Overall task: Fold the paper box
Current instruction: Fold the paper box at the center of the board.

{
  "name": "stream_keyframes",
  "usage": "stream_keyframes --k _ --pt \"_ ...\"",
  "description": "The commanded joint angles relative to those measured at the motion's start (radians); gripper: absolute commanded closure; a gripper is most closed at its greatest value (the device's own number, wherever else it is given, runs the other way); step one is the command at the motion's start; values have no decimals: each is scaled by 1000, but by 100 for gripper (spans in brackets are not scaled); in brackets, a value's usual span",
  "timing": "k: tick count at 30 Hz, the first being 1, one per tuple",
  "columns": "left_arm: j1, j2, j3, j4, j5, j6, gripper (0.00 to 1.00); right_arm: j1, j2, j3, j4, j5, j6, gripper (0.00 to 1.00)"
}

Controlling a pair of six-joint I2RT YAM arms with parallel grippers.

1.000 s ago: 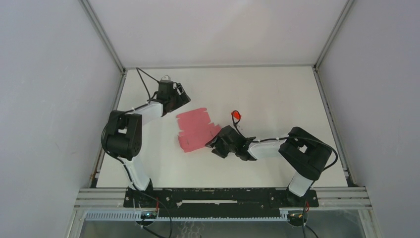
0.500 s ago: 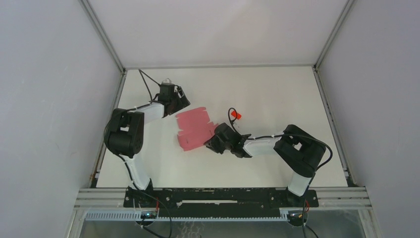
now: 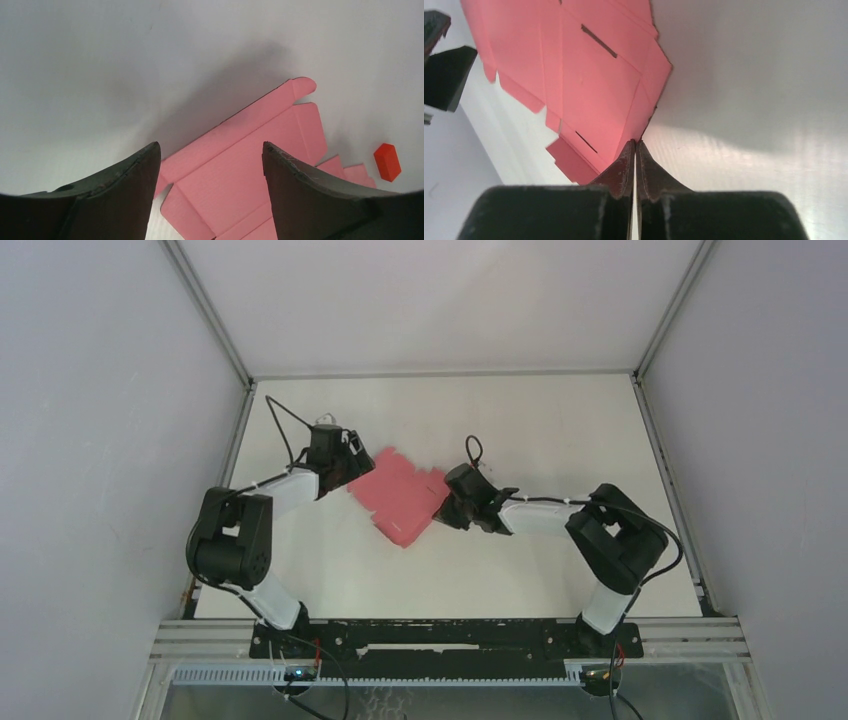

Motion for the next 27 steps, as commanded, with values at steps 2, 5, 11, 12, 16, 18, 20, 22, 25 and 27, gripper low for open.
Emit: stream_keyframes --k 2,5,11,12,16,18,20,22,25,27 --pt "-5 -164 -56 -26 0 31 21 -78 -109 90 -209 -49 -343 96" --pt "-5 -232 -78 -74 -5 38 21 -115 -138 167 -374 -61 -525 96" --pt "-6 -362 -119 -122 -41 43 21 -128 -150 343 -701 7 -761 96" --pt "-6 -378 -119 -130 -44 44 20 -124 -146 370 -761 26 -789 96" --pt "-5 -406 -126 -150 -39 42 21 -96 -109 453 -928 133 -853 99" --pt "-5 -415 -136 -149 -34 39 21 -58 -92 470 -969 211 -889 100" --pt "-5 -419 -148 -146 -35 38 20 -12 -66 499 -1028 327 -908 100" --pt "-5 -415 -163 -137 -34 37 21 38 -46 515 -1068 416 -916 100" --pt "-9 -402 -192 -107 -23 28 21 93 -31 526 -1094 530 -940 100" --pt "-16 -392 -212 -86 -23 23 21 124 -15 539 -1115 606 -950 100"
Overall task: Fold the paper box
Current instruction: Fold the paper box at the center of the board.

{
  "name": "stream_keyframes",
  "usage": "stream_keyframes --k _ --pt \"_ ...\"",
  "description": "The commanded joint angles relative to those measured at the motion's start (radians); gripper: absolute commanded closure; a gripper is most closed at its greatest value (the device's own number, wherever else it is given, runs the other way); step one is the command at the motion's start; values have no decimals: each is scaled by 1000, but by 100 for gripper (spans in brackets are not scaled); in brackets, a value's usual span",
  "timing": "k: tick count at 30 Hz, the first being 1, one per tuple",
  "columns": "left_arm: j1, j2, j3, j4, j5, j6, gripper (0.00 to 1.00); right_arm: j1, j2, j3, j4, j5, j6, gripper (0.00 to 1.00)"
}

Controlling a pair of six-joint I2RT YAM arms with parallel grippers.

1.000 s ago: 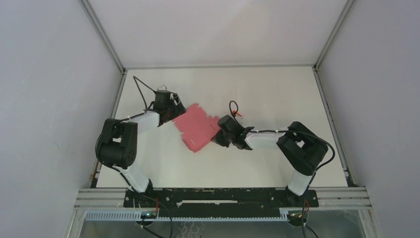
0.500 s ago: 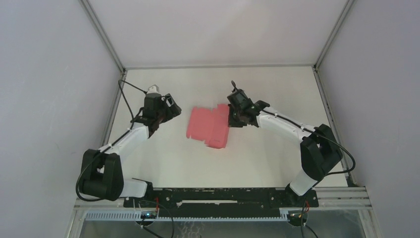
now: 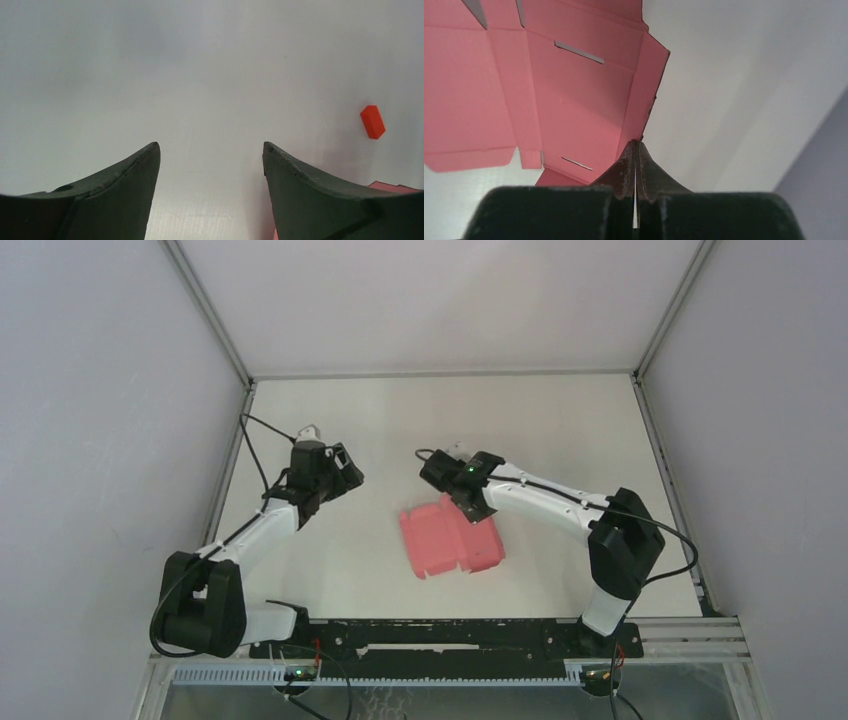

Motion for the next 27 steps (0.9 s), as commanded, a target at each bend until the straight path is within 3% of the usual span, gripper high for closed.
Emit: stream_keyframes --k 1,5,10,17,22,25,27 --pt "-14 6 -44 63 5 2 21 70 26 61 -120 272 -67 100" --pt "-17 38 -81 129 31 -12 21 138 41 73 -155 414 -87 100" --pt "-42 48 -173 329 145 -47 20 194 66 101 -208 557 -86 100" --pt "-153 137 -387 979 280 -123 18 242 83 117 -244 658 -70 100" --pt "-179 415 -445 1492 346 -267 18 277 127 122 -235 664 -40 100" --pt "-190 542 -436 1550 363 -295 20 297 182 135 -240 664 -10 100" --pt "-238 539 -457 1551 322 -241 20 303 224 143 -246 669 15 100"
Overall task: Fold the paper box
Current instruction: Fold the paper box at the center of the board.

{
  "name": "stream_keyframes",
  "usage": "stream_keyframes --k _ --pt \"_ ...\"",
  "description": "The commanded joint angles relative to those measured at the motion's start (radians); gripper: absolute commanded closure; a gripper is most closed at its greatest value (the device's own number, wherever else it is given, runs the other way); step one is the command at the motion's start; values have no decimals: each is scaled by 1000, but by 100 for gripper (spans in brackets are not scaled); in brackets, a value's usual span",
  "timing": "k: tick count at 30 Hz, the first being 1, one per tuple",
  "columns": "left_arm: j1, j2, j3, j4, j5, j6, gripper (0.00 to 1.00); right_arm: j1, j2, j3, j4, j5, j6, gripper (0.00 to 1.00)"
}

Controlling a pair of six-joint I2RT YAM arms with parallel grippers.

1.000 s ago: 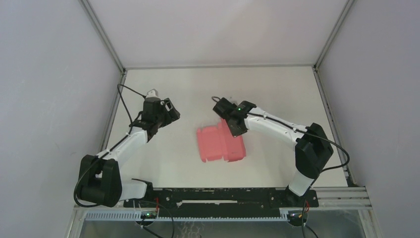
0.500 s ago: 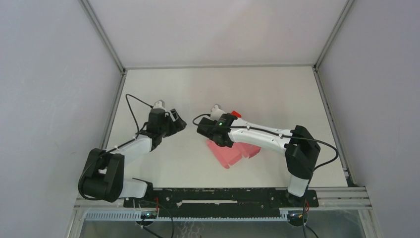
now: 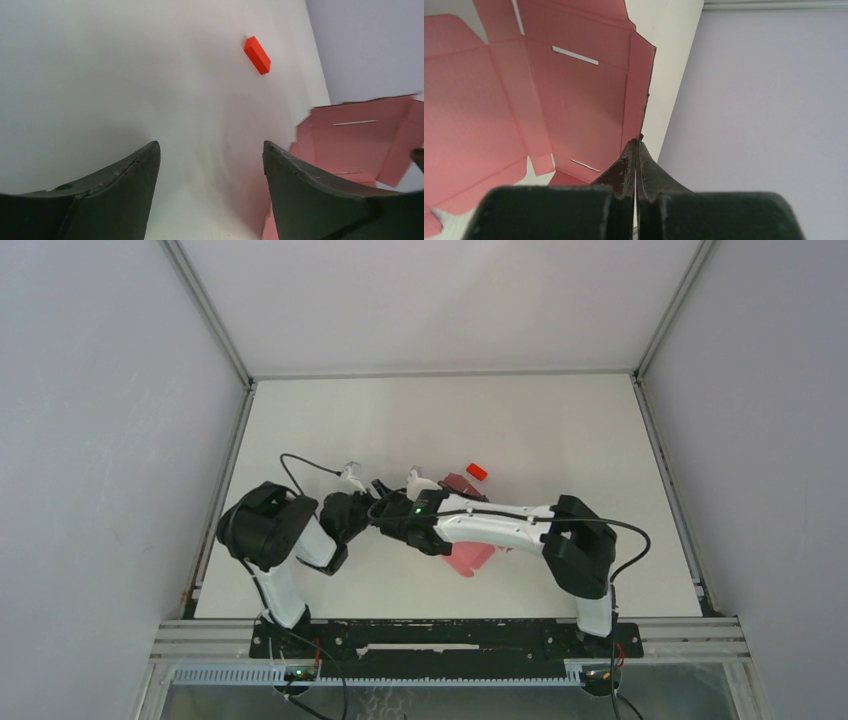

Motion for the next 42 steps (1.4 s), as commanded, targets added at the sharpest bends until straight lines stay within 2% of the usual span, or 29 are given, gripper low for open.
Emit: stream_keyframes --k 1,6,12,18,24,34,38,42 --pt "-68 17 -49 207 -24 14 20 26 74 39 -11 40 66 100" --pt "-77 -33 -106 207 -57 38 20 24 97 33 46 2 49 100" --pt "-125 -18 -119 208 -85 64 20 2 70 16 118 -77 16 100" --pt "-183 -19 -80 208 -86 87 20 -53 -32 -13 217 -295 -50 100" --pt "-189 -2 -69 209 -106 130 20 -166 -130 -79 294 -540 -95 100" --pt "-187 9 -31 208 -93 172 24 -197 -158 -129 338 -624 -144 100" --pt "-187 14 1 206 -66 201 27 -204 -164 -147 355 -683 -162 100" --pt "-188 42 23 206 -32 221 36 -224 -172 -168 366 -722 -176 100"
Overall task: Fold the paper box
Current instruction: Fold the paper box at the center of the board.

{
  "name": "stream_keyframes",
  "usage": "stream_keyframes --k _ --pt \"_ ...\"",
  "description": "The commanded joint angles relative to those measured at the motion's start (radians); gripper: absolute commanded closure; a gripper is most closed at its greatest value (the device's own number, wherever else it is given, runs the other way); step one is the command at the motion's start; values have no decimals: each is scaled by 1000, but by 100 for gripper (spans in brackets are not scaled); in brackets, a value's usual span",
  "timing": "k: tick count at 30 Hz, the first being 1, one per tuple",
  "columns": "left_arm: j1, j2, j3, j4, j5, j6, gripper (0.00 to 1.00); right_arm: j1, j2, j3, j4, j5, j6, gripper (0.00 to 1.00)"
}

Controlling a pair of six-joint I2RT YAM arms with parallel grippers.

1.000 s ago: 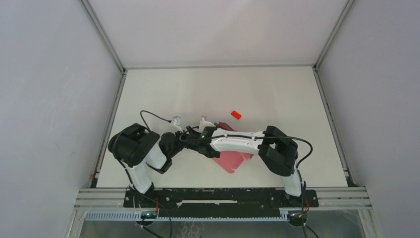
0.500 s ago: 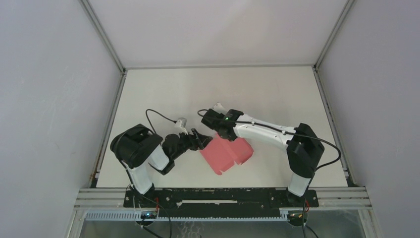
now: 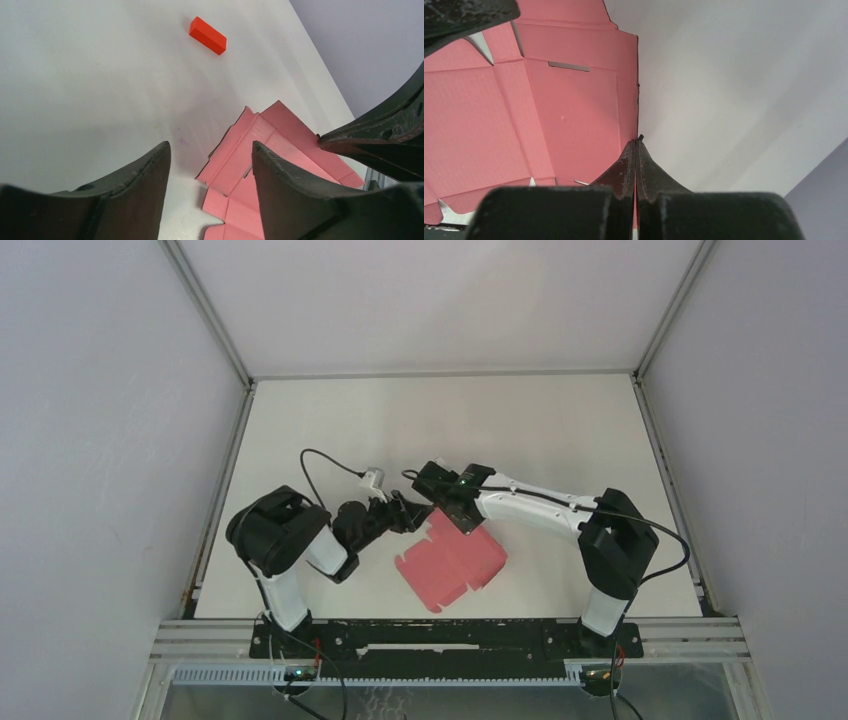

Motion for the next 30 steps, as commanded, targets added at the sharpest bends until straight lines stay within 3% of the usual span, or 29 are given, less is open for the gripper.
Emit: stream_keyframes --k 1,5,12,20,30 --pt "-2 33 43 50 47 55 38 -24 -44 -19 44 -66 -32 100" --pt "-2 47 31 51 63 59 43 -54 -58 -37 62 -100 -34 100" --pt "-3 -36 -87 46 3 62 35 -110 -47 -62 95 -158 -17 100" --pt "-3 -16 -115 28 50 56 35 -153 -31 -94 148 -205 -10 100" --pt "16 125 31 27 223 23 50 -173 -25 -112 176 -232 -22 100"
